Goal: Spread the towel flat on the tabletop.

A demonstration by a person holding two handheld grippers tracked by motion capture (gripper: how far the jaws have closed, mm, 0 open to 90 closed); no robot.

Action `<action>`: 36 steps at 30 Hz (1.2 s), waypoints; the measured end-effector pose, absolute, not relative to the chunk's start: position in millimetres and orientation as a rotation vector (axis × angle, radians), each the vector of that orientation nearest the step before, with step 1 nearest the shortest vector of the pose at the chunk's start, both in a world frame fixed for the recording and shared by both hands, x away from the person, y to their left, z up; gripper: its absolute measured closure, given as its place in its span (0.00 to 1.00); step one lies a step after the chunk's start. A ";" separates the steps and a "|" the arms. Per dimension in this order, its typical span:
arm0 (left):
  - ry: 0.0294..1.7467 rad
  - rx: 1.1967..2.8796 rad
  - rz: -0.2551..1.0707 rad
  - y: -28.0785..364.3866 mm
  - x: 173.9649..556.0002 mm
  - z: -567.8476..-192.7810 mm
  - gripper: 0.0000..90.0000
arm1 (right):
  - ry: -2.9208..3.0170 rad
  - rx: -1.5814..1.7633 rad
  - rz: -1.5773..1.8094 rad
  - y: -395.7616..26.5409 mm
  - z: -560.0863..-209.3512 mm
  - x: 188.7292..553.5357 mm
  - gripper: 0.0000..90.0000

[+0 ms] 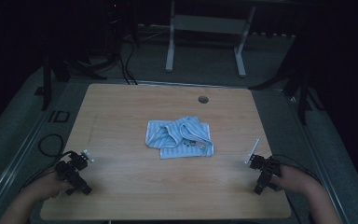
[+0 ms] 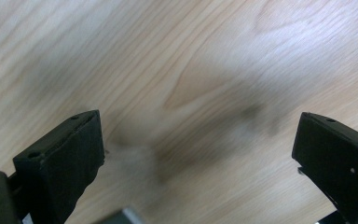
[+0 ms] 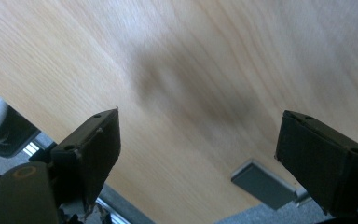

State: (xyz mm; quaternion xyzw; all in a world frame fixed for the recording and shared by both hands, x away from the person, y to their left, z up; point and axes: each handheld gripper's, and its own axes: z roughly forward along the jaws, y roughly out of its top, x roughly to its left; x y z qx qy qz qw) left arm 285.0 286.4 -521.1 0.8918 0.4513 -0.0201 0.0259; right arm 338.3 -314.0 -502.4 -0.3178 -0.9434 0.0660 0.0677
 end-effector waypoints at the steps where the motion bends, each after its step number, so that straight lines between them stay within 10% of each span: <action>1: 1.384 2.760 -0.063 282.9 286.6 -520.5 0.03 | -2.847 -0.956 0.194 -312.3 -502.1 339.1 0.15; 36: 0.961 2.848 0.034 168.8 333.6 -507.3 0.16 | -2.978 -0.633 0.169 -239.7 -498.5 371.4 0.35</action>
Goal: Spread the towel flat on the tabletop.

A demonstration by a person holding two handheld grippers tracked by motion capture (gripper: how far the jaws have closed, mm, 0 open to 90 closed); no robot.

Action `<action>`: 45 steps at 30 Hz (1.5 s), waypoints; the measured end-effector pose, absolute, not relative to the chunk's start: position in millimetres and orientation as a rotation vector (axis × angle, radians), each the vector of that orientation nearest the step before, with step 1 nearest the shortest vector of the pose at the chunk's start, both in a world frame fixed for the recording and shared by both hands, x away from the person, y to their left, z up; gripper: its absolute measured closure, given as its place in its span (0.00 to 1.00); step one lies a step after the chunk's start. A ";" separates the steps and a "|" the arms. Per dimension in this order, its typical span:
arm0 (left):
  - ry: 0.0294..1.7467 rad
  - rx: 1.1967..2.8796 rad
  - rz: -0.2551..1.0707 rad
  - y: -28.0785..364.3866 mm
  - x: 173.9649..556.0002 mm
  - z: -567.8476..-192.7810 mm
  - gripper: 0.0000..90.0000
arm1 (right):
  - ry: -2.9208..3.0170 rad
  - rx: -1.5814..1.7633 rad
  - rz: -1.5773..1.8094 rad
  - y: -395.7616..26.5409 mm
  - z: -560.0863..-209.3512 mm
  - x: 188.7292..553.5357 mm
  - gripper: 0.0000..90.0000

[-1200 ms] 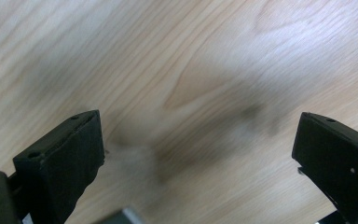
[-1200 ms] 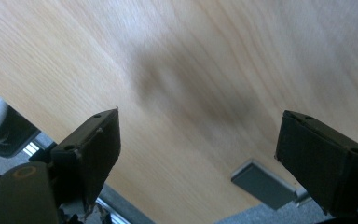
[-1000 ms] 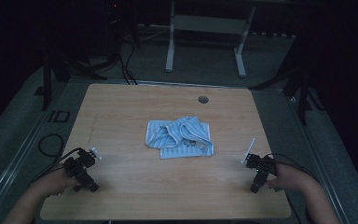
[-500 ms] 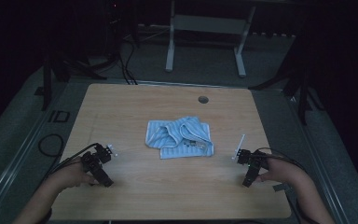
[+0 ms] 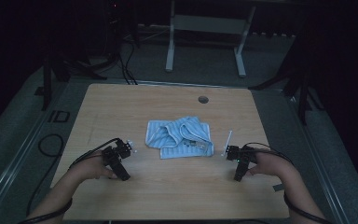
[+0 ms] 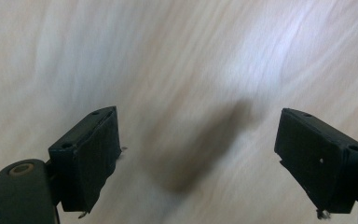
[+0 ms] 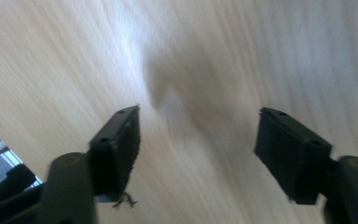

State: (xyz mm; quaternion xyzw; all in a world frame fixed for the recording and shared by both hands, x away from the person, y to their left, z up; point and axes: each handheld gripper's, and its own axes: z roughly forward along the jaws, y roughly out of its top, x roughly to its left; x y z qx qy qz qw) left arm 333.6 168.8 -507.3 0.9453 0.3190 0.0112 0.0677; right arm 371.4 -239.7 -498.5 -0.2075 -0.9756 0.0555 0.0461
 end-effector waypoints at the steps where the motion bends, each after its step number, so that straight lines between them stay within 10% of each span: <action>1: 0.945 2.846 0.016 165.6 335.9 -506.2 0.16 | -2.980 -0.633 0.161 -237.9 -498.1 373.0 0.36; 39: 0.761 2.814 0.174 49.9 410.1 -508.5 0.47 | -3.105 -0.460 -0.083 -133.3 -454.8 428.5 0.55; 45: 0.759 2.814 0.193 44.7 413.1 -514.7 0.65 | -3.153 -0.482 -0.130 -127.8 -454.1 436.1 0.75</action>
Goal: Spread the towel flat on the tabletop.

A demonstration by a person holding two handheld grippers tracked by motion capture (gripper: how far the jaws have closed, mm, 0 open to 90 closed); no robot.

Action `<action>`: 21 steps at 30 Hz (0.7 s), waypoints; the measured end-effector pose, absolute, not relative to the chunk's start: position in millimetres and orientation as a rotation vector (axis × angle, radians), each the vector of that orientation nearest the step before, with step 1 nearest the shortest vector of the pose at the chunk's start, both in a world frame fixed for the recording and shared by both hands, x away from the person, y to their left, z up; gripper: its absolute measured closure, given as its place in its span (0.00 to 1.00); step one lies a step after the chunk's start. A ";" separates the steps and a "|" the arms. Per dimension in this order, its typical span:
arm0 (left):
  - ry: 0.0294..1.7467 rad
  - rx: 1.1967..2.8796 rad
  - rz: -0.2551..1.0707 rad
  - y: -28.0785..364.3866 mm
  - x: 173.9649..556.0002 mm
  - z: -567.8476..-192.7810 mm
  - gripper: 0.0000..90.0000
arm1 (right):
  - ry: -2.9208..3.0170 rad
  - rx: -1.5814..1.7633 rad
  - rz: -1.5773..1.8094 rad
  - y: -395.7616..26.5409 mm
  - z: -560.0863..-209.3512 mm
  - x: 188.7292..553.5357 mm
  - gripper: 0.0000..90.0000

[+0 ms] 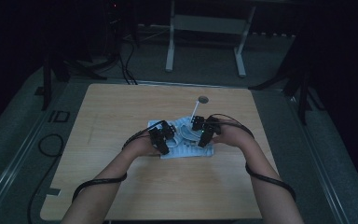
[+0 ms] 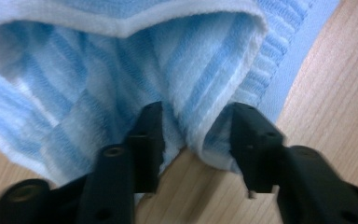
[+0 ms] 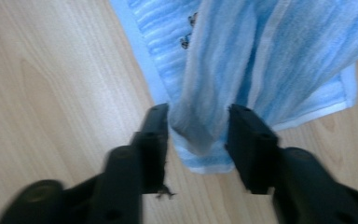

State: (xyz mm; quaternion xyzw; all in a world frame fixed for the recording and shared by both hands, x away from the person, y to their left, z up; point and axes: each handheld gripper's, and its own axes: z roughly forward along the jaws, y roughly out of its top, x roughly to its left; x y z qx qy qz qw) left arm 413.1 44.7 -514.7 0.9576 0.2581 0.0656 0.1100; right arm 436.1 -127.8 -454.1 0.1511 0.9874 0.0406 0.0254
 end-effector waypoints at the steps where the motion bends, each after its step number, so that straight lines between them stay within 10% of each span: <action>1: 0.748 2.819 0.216 44.2 413.6 -515.6 0.69 | 3.057 0.463 0.114 -127.8 -454.6 436.3 0.81; 7: 0.804 2.764 0.243 47.1 416.1 -509.6 0.95 | 3.022 0.444 0.097 -130.8 -447.9 431.3 0.95; 21: 0.741 2.705 0.337 85.8 370.0 -453.0 0.97 | 2.889 0.498 0.242 -176.2 -417.1 378.7 0.95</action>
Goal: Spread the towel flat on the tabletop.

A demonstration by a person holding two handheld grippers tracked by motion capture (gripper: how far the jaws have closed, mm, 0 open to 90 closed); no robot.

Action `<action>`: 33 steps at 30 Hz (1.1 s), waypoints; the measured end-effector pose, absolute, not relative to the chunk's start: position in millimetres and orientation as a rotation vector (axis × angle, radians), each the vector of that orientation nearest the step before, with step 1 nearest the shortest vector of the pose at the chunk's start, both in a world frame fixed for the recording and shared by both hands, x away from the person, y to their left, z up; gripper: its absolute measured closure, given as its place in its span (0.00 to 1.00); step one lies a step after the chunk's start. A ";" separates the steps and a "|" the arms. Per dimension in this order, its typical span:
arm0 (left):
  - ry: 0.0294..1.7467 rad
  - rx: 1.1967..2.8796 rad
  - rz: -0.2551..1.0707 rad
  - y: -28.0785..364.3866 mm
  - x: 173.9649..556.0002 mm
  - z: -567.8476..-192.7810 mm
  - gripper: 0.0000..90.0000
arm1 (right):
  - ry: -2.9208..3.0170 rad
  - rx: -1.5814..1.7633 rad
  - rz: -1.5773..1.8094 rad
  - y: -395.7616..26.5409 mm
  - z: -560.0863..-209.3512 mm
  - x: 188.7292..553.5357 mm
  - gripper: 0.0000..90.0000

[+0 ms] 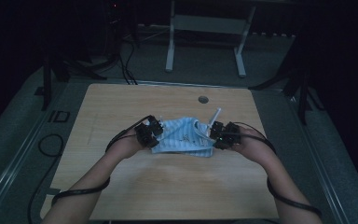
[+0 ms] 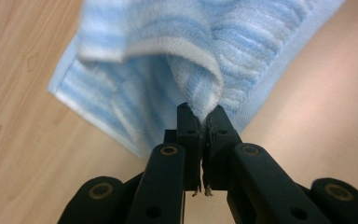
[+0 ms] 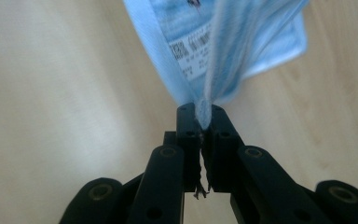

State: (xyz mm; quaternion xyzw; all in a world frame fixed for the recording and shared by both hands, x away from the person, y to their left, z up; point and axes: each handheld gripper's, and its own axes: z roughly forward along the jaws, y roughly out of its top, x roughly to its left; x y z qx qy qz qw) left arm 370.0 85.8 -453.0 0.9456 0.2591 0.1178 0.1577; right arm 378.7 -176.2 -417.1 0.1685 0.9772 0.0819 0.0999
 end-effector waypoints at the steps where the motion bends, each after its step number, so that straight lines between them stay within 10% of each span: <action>1: 0.705 2.713 0.330 86.7 359.0 -450.1 0.97 | 2.871 0.503 0.254 -180.3 -415.8 368.6 0.95; 9: 0.486 2.823 0.043 96.6 265.2 -471.5 0.95 | 2.977 0.523 0.294 -201.1 -440.2 275.3 0.89; 14: 0.511 2.852 -0.017 112.3 251.9 -483.2 0.63 | 2.996 0.489 0.198 -213.9 -457.3 248.4 0.74; 33: 0.824 2.772 0.120 122.1 354.8 -482.2 0.49 | 3.014 0.594 0.204 -190.7 -465.2 379.0 0.62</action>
